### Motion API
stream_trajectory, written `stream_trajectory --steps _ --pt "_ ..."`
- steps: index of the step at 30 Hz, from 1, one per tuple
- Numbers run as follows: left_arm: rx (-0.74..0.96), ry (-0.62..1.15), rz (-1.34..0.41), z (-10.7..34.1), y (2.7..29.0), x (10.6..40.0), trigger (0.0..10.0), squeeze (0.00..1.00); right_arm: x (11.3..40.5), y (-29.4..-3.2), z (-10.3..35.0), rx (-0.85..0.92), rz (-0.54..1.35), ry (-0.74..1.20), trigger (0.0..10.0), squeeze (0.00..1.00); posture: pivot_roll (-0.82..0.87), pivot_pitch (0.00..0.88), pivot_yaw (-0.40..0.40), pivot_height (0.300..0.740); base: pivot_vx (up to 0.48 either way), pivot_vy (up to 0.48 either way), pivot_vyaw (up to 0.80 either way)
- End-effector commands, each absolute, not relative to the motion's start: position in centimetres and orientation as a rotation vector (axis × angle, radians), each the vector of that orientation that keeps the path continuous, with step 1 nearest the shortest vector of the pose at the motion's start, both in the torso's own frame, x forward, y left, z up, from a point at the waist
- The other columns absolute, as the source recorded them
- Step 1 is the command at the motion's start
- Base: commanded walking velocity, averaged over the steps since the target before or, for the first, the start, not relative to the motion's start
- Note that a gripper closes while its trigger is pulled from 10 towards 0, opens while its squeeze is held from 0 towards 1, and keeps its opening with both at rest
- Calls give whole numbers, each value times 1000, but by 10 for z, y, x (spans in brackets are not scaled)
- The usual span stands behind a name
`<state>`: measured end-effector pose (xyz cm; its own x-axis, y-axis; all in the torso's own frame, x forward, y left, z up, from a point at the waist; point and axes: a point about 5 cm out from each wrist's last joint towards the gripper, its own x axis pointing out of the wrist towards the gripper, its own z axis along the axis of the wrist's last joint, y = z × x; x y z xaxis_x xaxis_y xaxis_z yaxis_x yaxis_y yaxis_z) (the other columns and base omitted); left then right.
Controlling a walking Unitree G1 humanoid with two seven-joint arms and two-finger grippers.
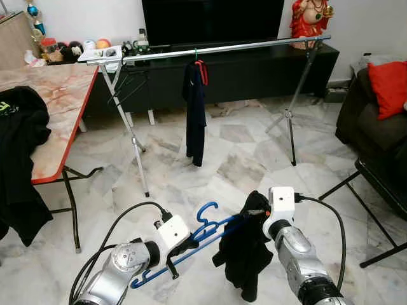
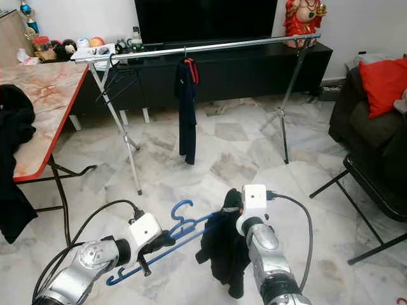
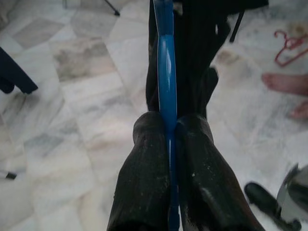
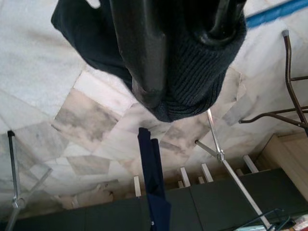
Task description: Hang hanger
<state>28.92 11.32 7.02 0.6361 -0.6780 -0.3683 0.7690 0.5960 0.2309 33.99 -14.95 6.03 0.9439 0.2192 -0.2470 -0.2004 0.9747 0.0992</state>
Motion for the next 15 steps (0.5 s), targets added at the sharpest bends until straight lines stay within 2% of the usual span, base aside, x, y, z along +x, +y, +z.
stream_trajectory --steps 1,6,9,10,13,15 --pt "353 193 -848 83 107 295 10000 0 339 -148 61 113 216 254 10000 0 69 46 18 740 0 0 0" --pt "344 194 -862 83 103 293 10000 0 342 -140 74 188 278 194 10000 0 68 48 19 740 0 0 0" --pt "324 194 -867 83 103 291 10000 0 340 -129 88 185 433 129 10000 0 68 48 19 740 0 0 0" --pt "324 194 -867 83 103 291 10000 0 340 -129 88 185 433 129 10000 0 68 48 19 740 0 0 0" --pt "320 205 -884 82 102 289 10000 0 337 -135 91 -58 496 102 10000 0 68 48 19 740 0 0 0" --pt "319 208 -888 82 103 289 10000 0 339 -140 91 -97 471 102 10000 0 68 48 19 740 0 0 0"
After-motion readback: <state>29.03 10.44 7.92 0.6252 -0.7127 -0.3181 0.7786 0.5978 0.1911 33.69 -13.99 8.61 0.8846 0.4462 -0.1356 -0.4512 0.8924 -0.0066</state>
